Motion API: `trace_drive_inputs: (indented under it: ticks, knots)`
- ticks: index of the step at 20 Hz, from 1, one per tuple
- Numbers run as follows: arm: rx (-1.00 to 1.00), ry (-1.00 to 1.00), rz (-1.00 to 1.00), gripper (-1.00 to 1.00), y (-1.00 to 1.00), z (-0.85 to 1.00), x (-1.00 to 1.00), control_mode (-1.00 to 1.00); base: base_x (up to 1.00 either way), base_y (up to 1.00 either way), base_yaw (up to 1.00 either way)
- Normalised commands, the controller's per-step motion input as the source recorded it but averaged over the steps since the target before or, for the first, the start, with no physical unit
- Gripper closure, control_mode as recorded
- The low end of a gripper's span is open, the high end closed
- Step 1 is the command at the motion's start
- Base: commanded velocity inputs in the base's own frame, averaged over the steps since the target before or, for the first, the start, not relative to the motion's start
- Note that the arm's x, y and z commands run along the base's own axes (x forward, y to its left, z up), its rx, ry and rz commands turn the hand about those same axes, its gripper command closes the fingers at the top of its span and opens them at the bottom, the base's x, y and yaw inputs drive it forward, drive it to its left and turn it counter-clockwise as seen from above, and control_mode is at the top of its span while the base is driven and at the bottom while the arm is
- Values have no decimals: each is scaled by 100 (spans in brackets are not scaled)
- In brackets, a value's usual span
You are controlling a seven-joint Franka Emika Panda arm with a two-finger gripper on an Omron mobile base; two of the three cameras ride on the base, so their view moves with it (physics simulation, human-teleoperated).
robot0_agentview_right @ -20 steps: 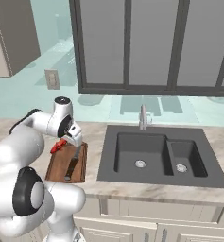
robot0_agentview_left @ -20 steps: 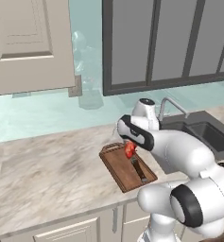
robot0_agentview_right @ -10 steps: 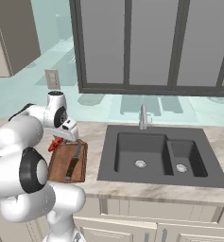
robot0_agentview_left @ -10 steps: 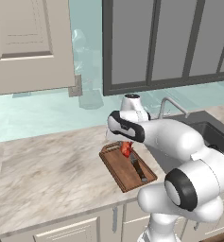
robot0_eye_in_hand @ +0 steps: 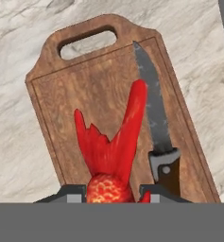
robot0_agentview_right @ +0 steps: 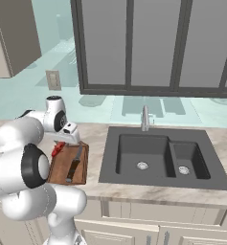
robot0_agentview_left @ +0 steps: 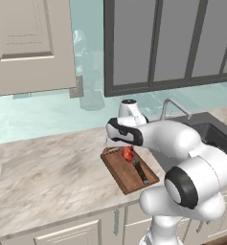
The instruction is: Pick up the knife from the drawer and place it on the cutting board. Then place the meat from the plate to the cutting board.
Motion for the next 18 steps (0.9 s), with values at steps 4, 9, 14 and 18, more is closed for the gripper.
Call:
trace_drive_inputs:
  ticks: [4,9,14,18]
  knots:
    - [0,-5,7,100,0,-25,-2,-100,0,0,0]
    - [0,-3,3,100,0,-15,-12,-100,0,0,0]
    - [0,-1,1,100,0,-14,-21,-100,0,0,0]
    - [0,0,0,100,0,-6,-16,-100,0,0,0]
